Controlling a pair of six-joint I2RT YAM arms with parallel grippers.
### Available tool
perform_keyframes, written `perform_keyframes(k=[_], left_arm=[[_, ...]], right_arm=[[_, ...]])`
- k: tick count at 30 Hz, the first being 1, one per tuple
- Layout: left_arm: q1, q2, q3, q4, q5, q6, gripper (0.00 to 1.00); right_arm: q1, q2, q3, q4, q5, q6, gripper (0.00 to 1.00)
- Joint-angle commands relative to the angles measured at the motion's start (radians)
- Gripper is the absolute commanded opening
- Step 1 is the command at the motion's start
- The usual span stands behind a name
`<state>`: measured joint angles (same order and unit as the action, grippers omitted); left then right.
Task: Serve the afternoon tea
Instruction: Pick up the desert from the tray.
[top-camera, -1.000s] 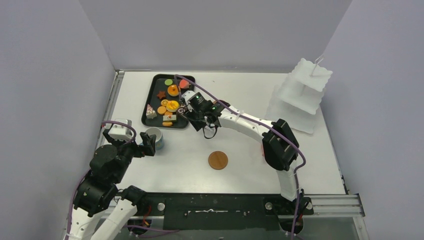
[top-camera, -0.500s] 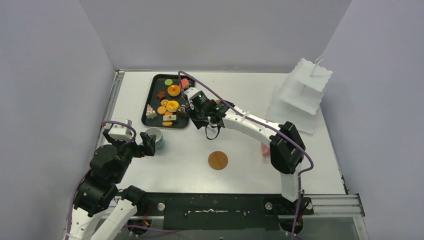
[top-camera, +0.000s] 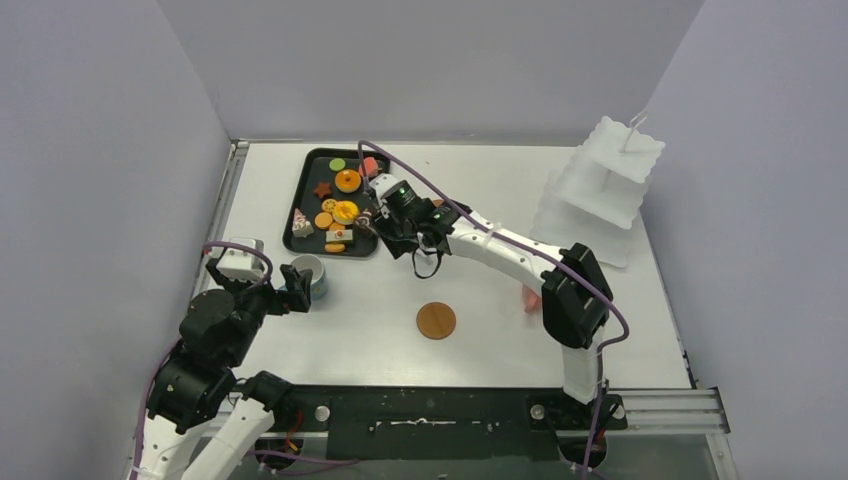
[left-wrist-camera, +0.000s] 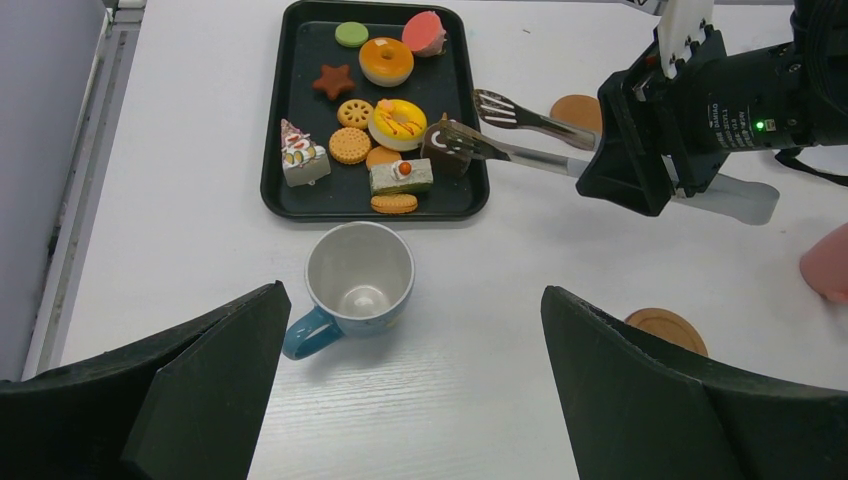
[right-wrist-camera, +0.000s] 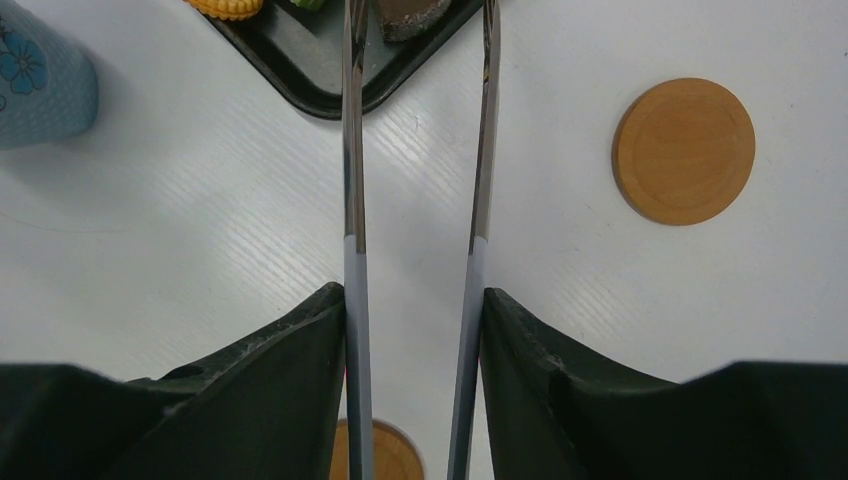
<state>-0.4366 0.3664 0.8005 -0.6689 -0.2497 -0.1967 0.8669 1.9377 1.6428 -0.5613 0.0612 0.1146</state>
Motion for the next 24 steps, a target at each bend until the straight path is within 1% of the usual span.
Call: perform_keyframes(k=[1,8,15,19,24], left_arm=[[0.007,-0.001,0.006,0.067,0.014,0.017,0.97],[0.009,-0.002,0.006,0.067,0.013,0.018,0.97],[0.013,0.002,0.004,0.071,0.018,0.018,0.97],[0.013,0.003,0.005,0.072,0.020,0.017,0.97],[0.015,0.007,0.005,0.076,0.021,0.017,0.97]], right_arm=[[-0.016,0.002,0.056,0.056,-0.019,-0.033,0.47],[-0.029,0.050,0.099,0.038,-0.053,-0.047,0.48],[-0.036,0.101,0.149,0.010,-0.054,-0.061,0.49],[-0.042,0.128,0.182,-0.016,-0.093,-0.061,0.49],[-0.043,0.117,0.176,-0.016,-0.112,-0.050,0.49]])
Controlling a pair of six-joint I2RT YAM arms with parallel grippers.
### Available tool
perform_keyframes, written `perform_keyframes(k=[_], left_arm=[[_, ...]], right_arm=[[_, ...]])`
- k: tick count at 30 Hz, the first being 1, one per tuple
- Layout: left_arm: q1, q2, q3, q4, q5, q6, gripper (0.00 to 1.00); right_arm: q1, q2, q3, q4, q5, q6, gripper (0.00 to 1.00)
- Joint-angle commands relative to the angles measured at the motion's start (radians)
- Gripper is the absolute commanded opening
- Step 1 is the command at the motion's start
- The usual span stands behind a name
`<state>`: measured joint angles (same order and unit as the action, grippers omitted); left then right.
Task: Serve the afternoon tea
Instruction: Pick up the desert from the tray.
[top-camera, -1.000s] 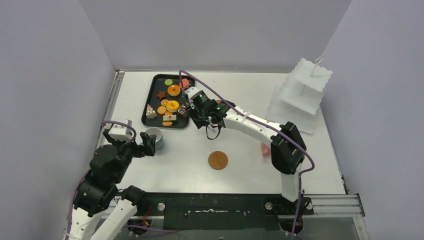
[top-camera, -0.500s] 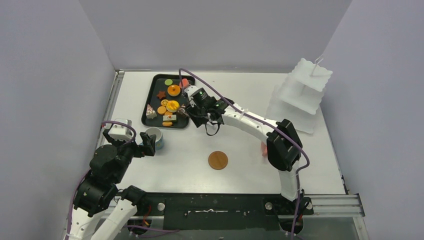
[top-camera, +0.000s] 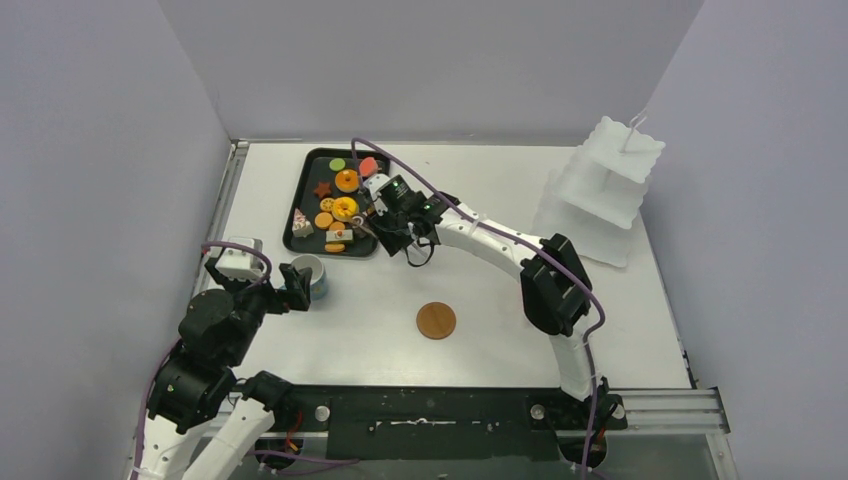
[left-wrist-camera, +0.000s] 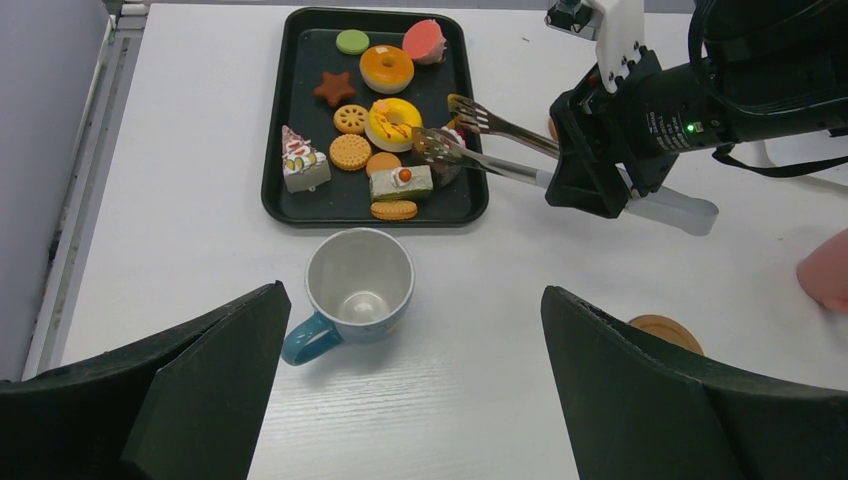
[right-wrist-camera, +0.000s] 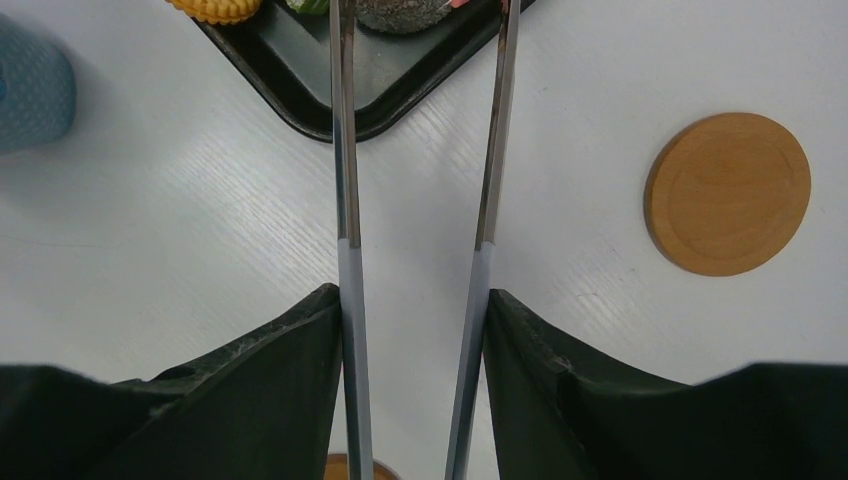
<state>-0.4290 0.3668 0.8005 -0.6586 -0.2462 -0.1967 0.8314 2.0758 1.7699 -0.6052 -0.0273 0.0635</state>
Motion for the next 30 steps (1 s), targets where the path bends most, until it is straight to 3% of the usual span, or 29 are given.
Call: perform_keyframes(k=[1,10,30], left_arm=[[0.008,0.008,0.005,0.067,0.018,0.018,0.97],[0.010,0.018,0.005,0.071,0.025,0.017,0.97],[0.024,0.020,0.005,0.076,0.045,0.012,0.97]], right_arm=[[-0.010,-0.026,0.046,0.029,-0.031,0.008,0.49],[-0.038,-0.069,0.033,0.002,-0.066,0.102,0.49],[-0.035,-0.123,0.040,-0.011,-0.079,0.146,0.50]])
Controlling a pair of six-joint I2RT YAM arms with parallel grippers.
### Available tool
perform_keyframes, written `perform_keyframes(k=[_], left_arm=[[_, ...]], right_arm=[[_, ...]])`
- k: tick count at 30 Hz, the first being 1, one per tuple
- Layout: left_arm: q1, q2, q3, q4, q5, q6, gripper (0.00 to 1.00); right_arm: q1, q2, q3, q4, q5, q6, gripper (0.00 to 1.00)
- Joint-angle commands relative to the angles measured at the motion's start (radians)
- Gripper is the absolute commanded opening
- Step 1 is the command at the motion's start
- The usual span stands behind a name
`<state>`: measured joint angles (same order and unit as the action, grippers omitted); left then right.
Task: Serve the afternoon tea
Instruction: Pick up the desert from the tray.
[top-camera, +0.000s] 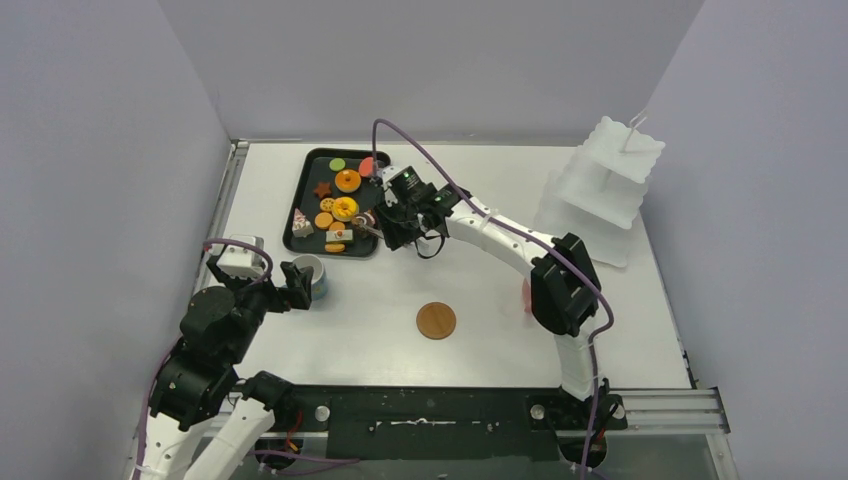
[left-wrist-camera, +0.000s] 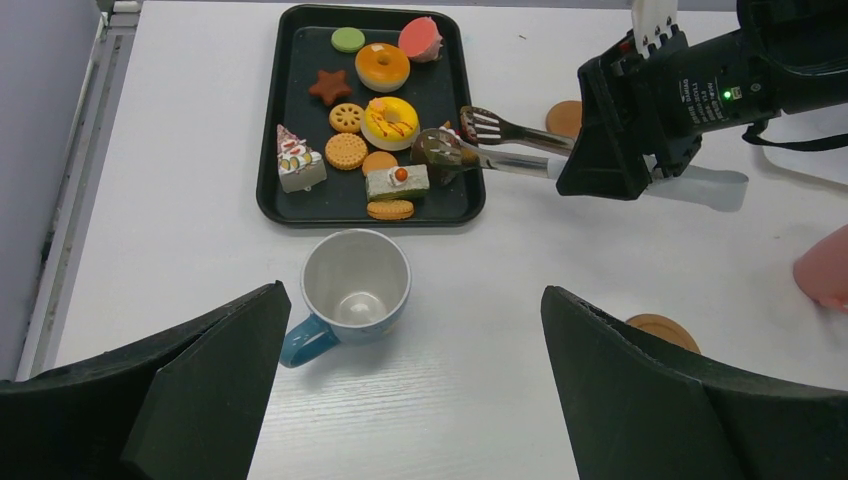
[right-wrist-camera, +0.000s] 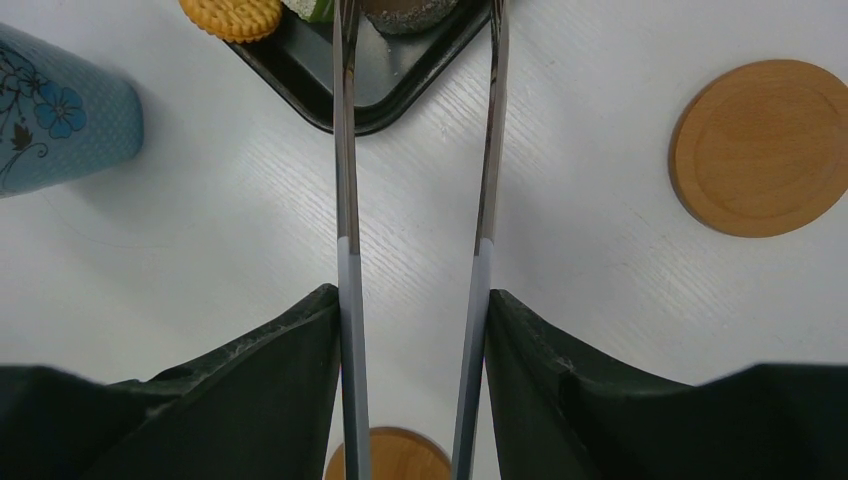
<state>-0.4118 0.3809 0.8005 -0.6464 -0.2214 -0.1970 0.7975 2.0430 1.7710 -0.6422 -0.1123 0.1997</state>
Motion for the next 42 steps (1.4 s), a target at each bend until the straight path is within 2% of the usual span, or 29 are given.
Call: perform_keyframes(k=[1,29,35,42], left_arm=[[0.007,0.005,0.005,0.063,0.020,0.013,0.97],[0.022,0.006,0.003,0.068,0.032,0.010,0.97],[0.024,0.009,0.002,0.069,0.033,0.010,0.97],[0.028,0.012,0.003,0.071,0.039,0.010,0.97]], right_arm=[[0.000,-0.091,0.035,0.027,0.006,0.010,0.50],[0.028,0.049,0.183,-0.055,0.047,-0.026,0.52],[0.029,0.028,0.160,-0.052,0.099,-0.024,0.52],[0.029,-0.008,0.134,-0.032,0.078,-0.014,0.52]])
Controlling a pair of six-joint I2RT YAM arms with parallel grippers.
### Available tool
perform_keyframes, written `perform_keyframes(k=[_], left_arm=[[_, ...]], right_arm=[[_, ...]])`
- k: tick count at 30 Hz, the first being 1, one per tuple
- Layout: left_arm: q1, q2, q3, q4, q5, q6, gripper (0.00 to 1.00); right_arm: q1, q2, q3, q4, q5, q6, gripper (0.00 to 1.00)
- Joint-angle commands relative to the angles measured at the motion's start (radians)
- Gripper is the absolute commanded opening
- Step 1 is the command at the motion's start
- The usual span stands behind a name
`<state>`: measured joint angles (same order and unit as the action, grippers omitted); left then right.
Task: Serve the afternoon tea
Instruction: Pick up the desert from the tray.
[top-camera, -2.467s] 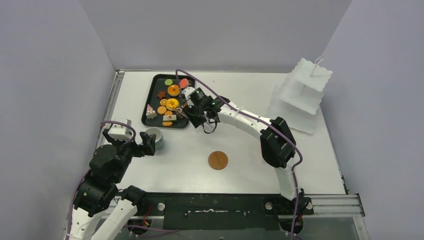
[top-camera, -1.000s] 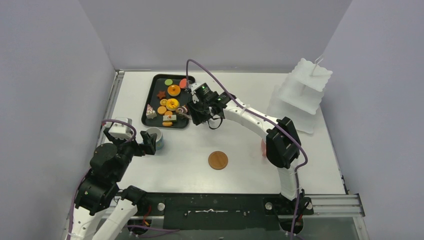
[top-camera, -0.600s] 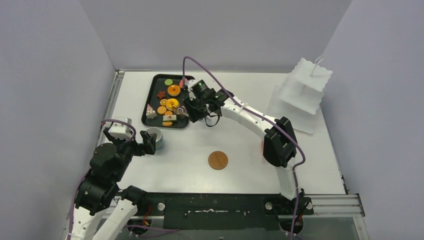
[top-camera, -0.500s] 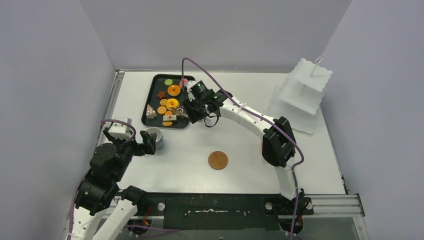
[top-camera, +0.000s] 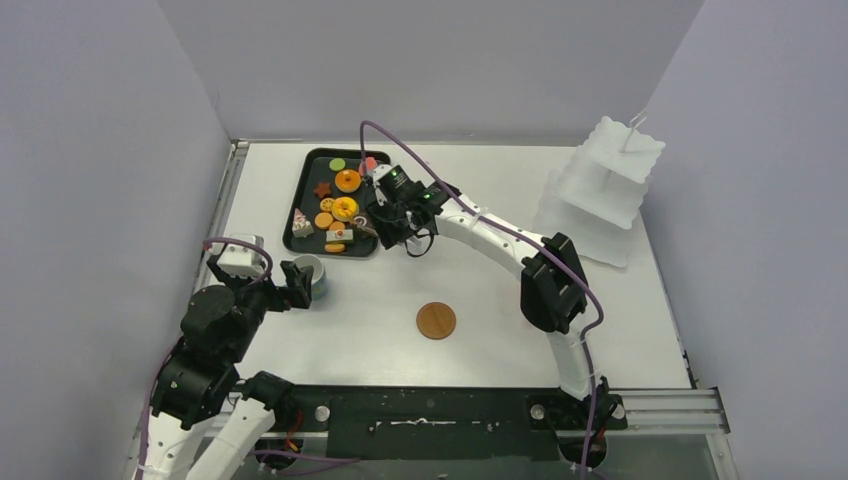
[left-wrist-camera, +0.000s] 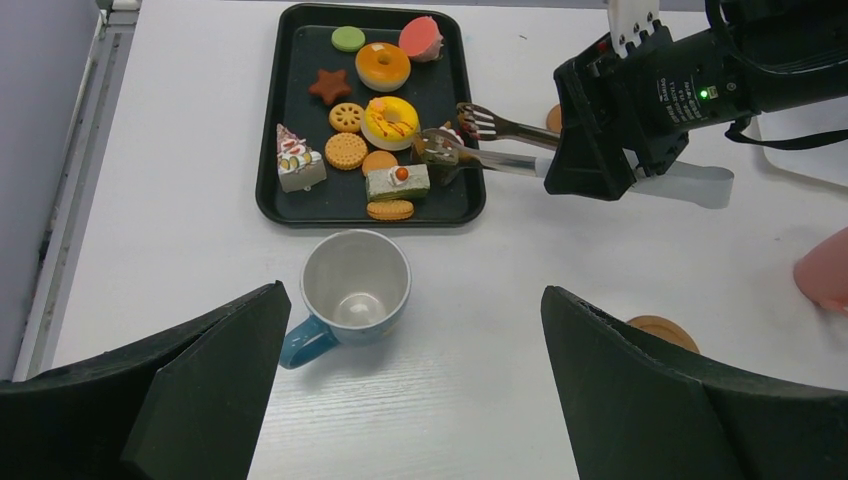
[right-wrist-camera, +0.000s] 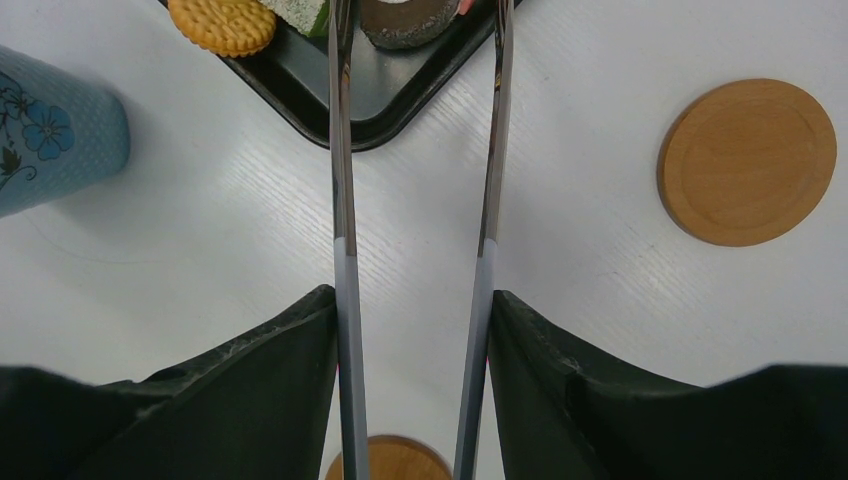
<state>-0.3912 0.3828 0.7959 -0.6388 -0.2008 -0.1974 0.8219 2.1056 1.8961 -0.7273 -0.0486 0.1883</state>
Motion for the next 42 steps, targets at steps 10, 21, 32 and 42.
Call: perform_keyframes(k=[10,21,32,42], left_arm=[[0.012,0.007,0.006,0.062,0.020,0.007,0.97],[0.012,0.005,0.008,0.060,0.015,0.007,0.97],[0.014,0.004,0.007,0.059,0.014,0.009,0.97],[0.014,0.003,0.008,0.059,0.015,0.009,0.97]], right_arm=[[0.008,-0.027,0.039,0.023,0.012,0.011,0.52],[0.008,0.024,0.080,0.007,-0.009,0.017,0.53],[0.007,0.065,0.119,0.005,-0.028,0.027,0.53],[0.007,0.087,0.156,-0.018,-0.026,0.028,0.53]])
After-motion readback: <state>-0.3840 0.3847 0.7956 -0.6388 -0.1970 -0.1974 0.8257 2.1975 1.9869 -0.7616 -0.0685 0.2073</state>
